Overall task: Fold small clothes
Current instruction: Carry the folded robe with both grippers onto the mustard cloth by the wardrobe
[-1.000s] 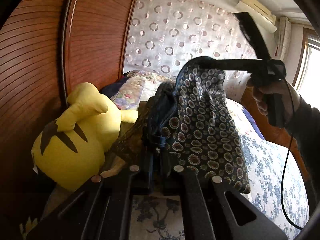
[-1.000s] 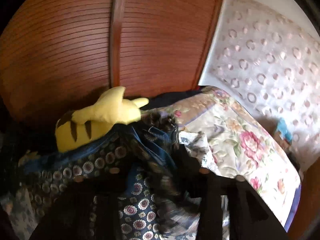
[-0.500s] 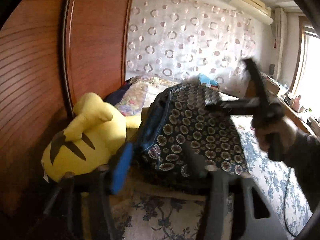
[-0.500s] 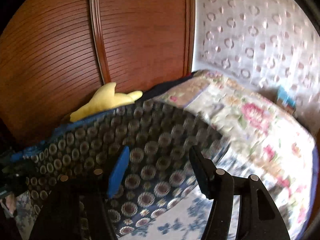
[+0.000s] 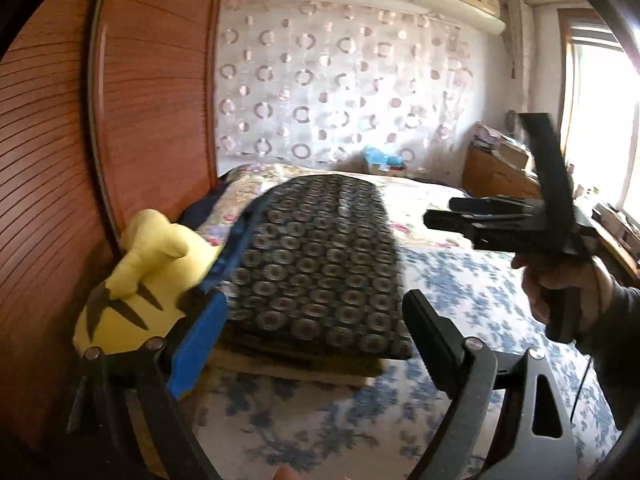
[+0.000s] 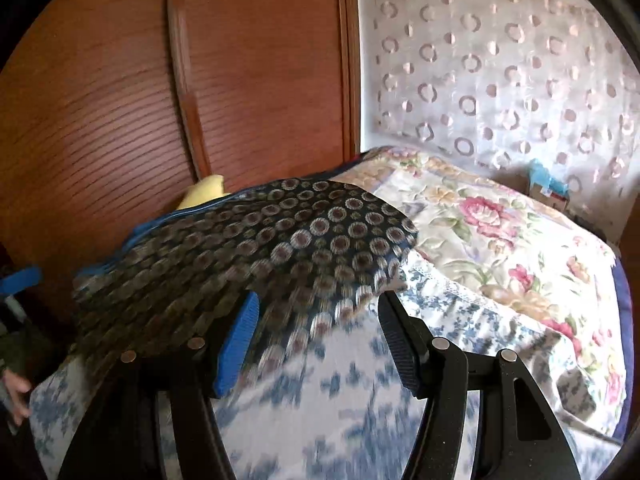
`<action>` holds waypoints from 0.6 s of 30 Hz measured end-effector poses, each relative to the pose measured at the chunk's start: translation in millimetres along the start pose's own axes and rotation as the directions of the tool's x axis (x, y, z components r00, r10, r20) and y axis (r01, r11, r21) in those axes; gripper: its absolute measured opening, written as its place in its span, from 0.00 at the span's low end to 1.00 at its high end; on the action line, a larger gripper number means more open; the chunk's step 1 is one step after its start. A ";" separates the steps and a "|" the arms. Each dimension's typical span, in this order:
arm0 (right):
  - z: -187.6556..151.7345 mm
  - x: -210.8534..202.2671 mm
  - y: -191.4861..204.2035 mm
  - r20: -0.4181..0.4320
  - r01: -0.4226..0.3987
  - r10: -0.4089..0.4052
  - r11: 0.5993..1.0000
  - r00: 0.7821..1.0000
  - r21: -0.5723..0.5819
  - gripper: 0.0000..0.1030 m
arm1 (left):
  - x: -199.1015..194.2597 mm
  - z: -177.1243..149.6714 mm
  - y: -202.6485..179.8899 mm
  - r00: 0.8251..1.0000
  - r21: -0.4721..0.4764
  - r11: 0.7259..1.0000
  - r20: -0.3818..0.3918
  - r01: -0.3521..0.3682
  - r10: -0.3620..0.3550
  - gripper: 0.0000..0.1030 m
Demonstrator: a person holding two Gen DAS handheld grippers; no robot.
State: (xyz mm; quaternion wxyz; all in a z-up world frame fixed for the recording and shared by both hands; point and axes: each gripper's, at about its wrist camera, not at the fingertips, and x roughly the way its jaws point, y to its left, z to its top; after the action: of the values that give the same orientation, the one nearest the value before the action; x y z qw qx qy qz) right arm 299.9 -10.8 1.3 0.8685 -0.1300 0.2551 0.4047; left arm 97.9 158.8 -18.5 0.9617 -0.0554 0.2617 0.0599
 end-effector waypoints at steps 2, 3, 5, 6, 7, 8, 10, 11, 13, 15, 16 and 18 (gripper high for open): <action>-13.1 -27.8 7.7 0.031 0.028 -0.028 1.000 0.999 -0.009 0.74 | -1.7 -1.4 -12.3 1.000 0.013 1.000 -0.003 0.021 -0.021 0.87; -19.3 -36.5 11.7 0.038 0.039 -0.038 0.999 0.999 -0.007 0.75 | -2.4 -2.6 -18.9 0.999 0.021 0.999 -0.004 0.032 -0.032 0.87; -32.5 -59.4 17.3 0.049 0.060 -0.060 0.998 0.997 0.003 0.81 | -3.9 -4.5 -29.0 0.999 0.031 0.998 -0.004 0.045 -0.045 0.87; -39.1 -70.5 20.7 0.054 0.074 -0.074 0.997 0.996 0.011 0.82 | -4.4 -5.9 -35.4 0.998 0.037 0.998 -0.006 0.055 -0.055 0.87; -44.2 -78.3 22.3 0.060 0.087 -0.088 0.996 0.994 0.020 0.83 | -4.9 -6.9 -40.0 0.998 0.041 0.997 -0.007 0.061 -0.061 0.87; -51.1 -89.2 25.3 0.065 0.103 -0.105 0.994 0.992 0.032 0.83 | -5.8 -7.9 -45.0 0.998 0.044 0.997 -0.006 0.068 -0.068 0.87; -65.0 -105.2 29.8 0.065 0.135 -0.138 0.989 0.988 0.059 0.83 | -6.9 -11.3 -55.5 0.996 0.056 0.994 -0.010 0.090 -0.089 0.87; -73.2 -114.4 32.4 0.063 0.156 -0.161 0.985 0.985 0.079 0.83 | -7.9 -12.7 -61.3 0.995 0.065 0.993 -0.012 0.102 -0.101 0.87; -84.3 -131.1 32.8 0.063 0.186 -0.194 0.975 0.979 0.120 0.83 | -11.5 -14.5 -71.2 0.994 0.076 0.991 -0.010 0.112 -0.112 0.87; -96.5 -147.3 34.0 0.058 0.219 -0.231 0.962 0.971 0.164 0.83 | -17.4 -15.7 -80.7 0.992 0.087 0.988 -0.003 0.127 -0.128 0.87; -100.8 -154.2 35.2 0.056 0.230 -0.243 0.957 0.968 0.176 0.83 | -20.5 -15.6 -85.1 0.991 0.090 0.987 -0.001 0.132 -0.133 0.87; -109.9 -171.0 36.3 0.053 0.255 -0.270 0.947 0.961 0.194 0.83 | -26.9 -14.4 -92.2 0.990 0.097 0.985 0.005 0.140 -0.141 0.87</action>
State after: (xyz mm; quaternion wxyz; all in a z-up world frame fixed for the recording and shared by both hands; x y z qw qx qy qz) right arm 142.0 -144.0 2.5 0.9323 -0.0653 0.2377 0.2647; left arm 81.0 63.5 -10.2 0.9666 -0.0271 0.2541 -0.0204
